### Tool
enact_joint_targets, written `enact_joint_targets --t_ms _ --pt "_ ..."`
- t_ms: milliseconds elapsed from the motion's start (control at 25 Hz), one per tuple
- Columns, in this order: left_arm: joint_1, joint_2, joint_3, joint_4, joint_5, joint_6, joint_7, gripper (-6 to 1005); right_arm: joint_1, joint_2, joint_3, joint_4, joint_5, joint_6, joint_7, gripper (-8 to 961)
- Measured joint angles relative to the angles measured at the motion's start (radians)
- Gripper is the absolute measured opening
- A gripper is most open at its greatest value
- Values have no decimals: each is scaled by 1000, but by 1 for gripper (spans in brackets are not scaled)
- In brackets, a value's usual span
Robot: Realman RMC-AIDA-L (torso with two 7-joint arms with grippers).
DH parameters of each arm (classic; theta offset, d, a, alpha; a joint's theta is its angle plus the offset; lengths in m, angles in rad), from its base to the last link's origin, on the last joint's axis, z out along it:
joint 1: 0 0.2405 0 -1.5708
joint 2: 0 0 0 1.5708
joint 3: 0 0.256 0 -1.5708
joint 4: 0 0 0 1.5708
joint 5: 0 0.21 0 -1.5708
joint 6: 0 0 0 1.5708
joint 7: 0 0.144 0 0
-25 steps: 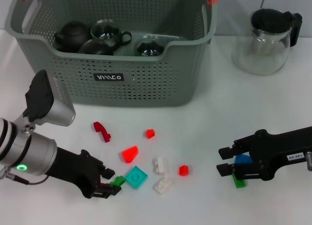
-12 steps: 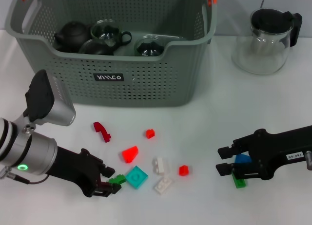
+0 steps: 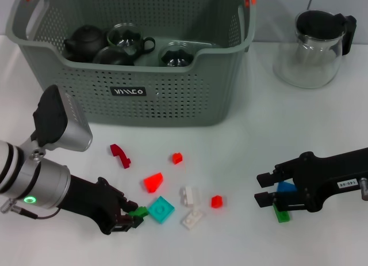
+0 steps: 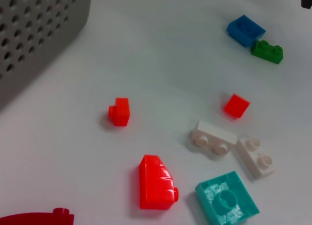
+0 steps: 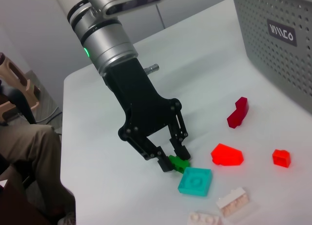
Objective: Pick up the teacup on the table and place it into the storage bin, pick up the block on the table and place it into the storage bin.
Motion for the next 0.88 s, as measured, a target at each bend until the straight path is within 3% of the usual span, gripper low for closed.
enact_joint_targets --t_ms 200,440,520,680,880 --pt "1 0 3 3 5 -2 -9 361 -1 0 0 0 0 0 0 463" --pt "3 2 -12 24 4 34 -10 161 -2 0 0 0 0 0 0 463" --pt "4 4 -31 42 -2 67 -10 163 -1 0 0 0 0 -1 1 463" --pt "-21 15 -138 67 -37 173 -5 167 0 0 0 0 0 -1 1 463" --pt "-108 62 -377 28 -175 369 -11 173 0 0 0 0 0 -1 -2 463"
